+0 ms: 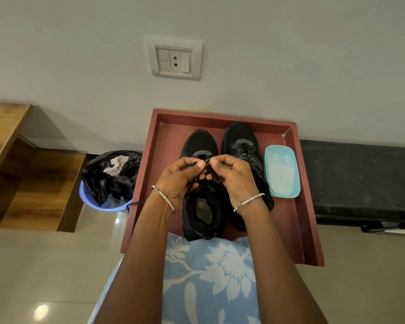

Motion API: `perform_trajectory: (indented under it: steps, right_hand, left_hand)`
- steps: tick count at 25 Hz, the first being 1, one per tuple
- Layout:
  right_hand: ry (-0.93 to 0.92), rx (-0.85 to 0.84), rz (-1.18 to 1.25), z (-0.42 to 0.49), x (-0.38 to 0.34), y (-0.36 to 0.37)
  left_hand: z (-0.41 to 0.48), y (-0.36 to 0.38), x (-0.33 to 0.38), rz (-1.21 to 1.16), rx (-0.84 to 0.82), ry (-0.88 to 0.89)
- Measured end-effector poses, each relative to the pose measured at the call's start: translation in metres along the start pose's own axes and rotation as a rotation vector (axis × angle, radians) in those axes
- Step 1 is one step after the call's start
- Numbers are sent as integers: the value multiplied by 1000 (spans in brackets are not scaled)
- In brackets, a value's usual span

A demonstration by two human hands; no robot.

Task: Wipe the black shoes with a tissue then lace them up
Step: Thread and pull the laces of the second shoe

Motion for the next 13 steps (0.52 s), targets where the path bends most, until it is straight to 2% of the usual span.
perform_trajectory:
  steps: [2,4,9,13]
  right_hand:
    - [15,80,-22,3,5,-1]
    - [44,138,-31,6,11,-2]
    - [132,190,1,10,19,-1]
    - [148,169,54,9,18,-1]
  left_hand:
    - [-1,3,8,122,-33,116]
    - [-4,11,22,345,-79,304]
    - [-15,27,42,873,-127,710]
    - [-19,35,43,1132,-85,856]
Point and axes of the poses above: each hand's wrist, its own z-axis towards the middle knuckle, its own y-axis out of the palm, x = y × z, the point moved 8 cm from there along z, towards the middle knuckle, and after that the axes turned 13 degrees about -z, right-handed, at the moved point
